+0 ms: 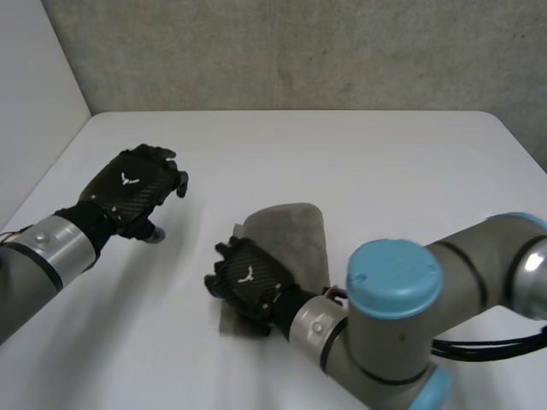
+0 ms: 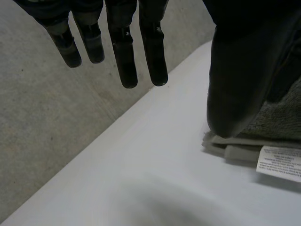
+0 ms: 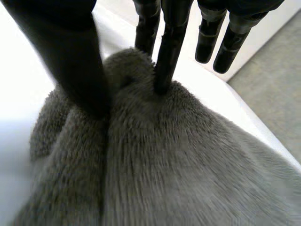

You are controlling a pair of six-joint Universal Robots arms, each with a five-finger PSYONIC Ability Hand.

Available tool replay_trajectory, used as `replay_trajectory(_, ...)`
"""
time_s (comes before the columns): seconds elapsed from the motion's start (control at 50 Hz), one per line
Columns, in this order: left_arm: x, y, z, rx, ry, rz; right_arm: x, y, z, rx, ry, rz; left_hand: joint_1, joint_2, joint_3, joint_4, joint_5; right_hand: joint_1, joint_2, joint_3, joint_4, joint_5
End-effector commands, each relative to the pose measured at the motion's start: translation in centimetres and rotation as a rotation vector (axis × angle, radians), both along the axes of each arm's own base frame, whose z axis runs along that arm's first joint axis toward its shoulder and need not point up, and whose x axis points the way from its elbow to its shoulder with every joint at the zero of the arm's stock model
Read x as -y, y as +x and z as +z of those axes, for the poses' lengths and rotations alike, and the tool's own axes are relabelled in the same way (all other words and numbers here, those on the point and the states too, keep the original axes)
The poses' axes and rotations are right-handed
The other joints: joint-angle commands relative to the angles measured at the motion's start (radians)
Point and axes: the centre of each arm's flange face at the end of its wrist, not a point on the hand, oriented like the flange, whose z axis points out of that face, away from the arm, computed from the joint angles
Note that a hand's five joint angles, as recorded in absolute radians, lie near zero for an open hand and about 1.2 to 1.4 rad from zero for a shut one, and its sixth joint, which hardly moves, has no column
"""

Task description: Fold the towel.

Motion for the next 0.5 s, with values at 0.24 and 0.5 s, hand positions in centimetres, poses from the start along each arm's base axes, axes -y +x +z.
replay_trajectory(0.24,1.7,-3.3,2.6,-0.23,0.053,-0.021,3.6,-8.9,5.1,0.034,0.239,-0.33,-0.209,-0.208,-0.051,-0.059,-0.18,-0.456,-0.625,-0.042,-0.076,-0.521)
replay_trajectory(0.5,0.1,-9.4,-0.1,-0.217,0.083,-0.092,6.0,-10.0,4.4,0.07,0.299,-0.422,-0.256,-0.255,-0.051,-0.059,-0.227,-0.456,-0.625,-0.042,-0.076,-0.521)
